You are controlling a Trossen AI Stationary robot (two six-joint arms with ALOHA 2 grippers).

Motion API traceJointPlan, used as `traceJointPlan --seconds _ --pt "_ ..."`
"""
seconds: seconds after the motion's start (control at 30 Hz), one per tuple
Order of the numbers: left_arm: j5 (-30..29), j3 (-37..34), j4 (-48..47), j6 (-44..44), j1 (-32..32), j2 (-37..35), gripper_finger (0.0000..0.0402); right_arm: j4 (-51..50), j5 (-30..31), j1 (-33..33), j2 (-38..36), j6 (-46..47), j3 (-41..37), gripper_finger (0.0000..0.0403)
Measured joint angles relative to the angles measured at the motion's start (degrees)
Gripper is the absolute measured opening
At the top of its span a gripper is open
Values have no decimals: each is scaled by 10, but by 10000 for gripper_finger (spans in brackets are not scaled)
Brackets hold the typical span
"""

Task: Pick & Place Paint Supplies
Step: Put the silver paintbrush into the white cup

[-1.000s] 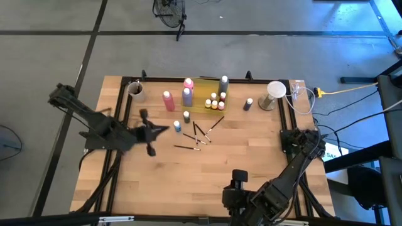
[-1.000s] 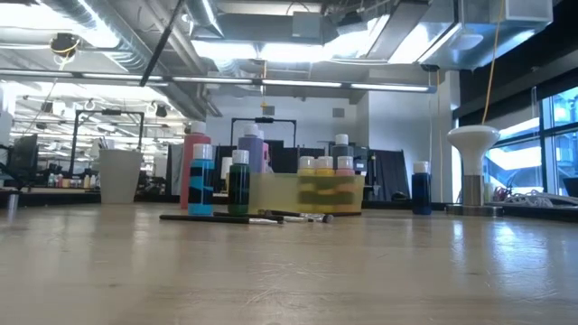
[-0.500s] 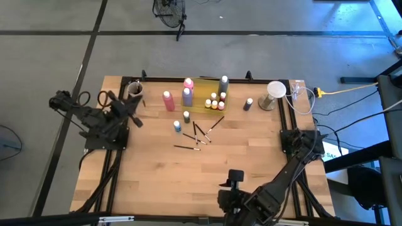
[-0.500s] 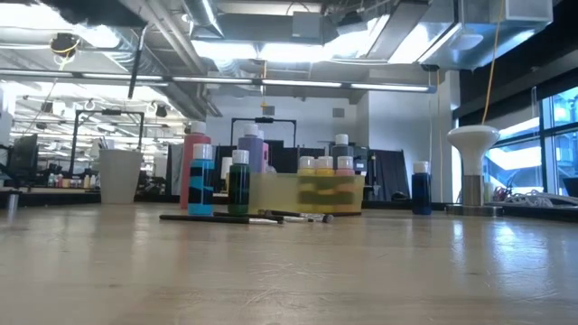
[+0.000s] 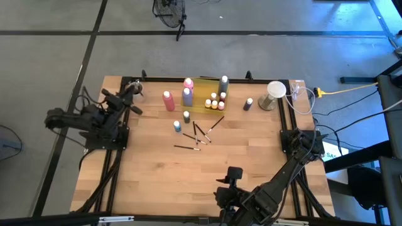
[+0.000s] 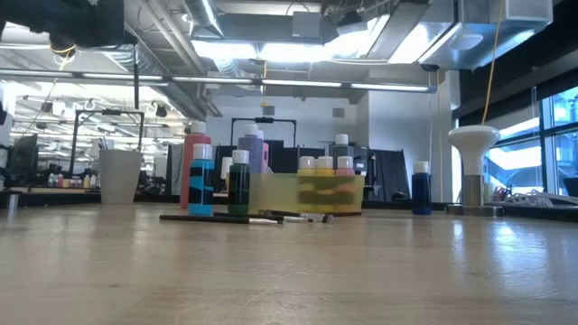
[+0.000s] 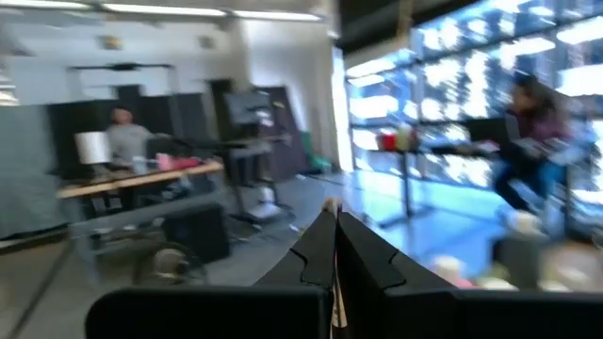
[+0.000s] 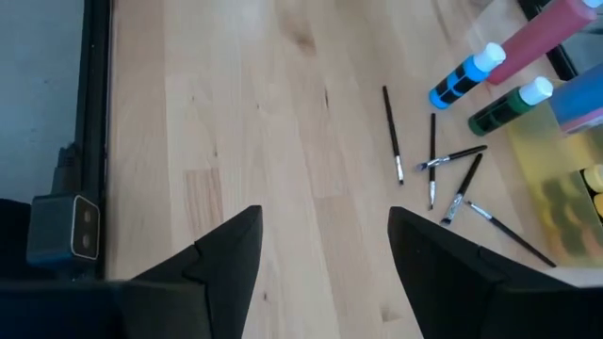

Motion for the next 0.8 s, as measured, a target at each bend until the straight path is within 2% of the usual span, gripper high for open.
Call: traceJointPlan --seconds 0.1,0.2,0.57,0.8 --pt "1 -28 82 46 39 -14 2 3 -2 0 0 0 0 233" --pt "2 -52 117 61 74 -23 2 4 -2 0 0 0 0 234" --pt "-15 -92 113 27 180 -26 2 4 13 -2 19 -5 0 234" --pt "22 -92 85 -13 231 -26 2 5 11 -6 23 -17 0 234"
